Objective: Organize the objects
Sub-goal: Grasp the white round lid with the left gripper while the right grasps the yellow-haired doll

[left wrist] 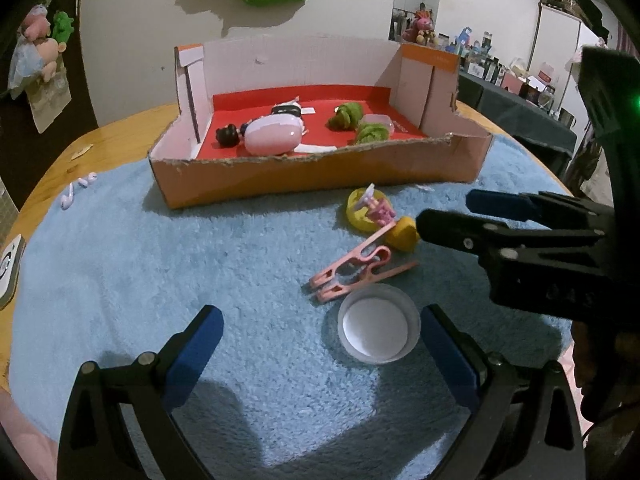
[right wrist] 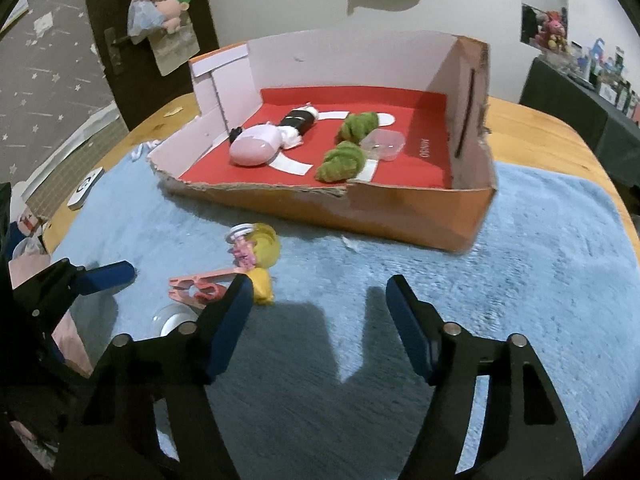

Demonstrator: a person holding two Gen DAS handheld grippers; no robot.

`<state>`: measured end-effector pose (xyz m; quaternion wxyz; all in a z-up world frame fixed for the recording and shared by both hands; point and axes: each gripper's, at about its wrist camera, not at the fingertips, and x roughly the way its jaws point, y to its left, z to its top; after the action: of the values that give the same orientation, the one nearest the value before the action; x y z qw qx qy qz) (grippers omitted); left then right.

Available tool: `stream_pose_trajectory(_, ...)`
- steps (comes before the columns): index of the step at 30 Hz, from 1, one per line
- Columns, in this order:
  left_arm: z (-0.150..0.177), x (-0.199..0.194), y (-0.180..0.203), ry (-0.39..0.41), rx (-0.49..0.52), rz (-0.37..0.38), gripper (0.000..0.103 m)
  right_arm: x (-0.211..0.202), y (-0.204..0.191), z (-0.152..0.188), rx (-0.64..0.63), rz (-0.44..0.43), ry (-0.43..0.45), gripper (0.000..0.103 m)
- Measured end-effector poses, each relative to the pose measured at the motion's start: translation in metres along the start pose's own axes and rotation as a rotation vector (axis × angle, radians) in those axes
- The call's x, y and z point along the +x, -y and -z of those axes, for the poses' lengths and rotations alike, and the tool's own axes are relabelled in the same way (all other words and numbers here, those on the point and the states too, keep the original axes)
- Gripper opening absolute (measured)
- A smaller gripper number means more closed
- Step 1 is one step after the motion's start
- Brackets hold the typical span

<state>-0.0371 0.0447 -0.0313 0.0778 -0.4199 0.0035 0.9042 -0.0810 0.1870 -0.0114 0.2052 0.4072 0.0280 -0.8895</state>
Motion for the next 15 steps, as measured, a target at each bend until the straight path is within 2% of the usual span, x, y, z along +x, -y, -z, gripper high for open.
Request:
stream_pose_trajectory(5, 0.002, 0.001, 0.000, 0.005, -0.006, 0.013, 0.097, 0.007, -0.007, -0.004, -0.021, -0.032, -0.010, 0.063)
stream_pose_trajectory(9, 0.005, 0.001, 0.002, 0.022, 0.000, -0.005, 0.095, 0.016, -0.016, -0.008, -0.049, -0.049, -0.027, 0.058)
stream_pose_trajectory(11, 0.006, 0.000, 0.004, 0.032, 0.007, -0.015, 0.091, 0.020, -0.020, -0.008, -0.061, -0.050, -0.035, 0.057)
stream_pose_trajectory(15, 0.006, -0.002, -0.001, 0.051, -0.009, -0.014, 0.074, 0.023, -0.022, -0.006, -0.076, -0.037, -0.044, 0.046)
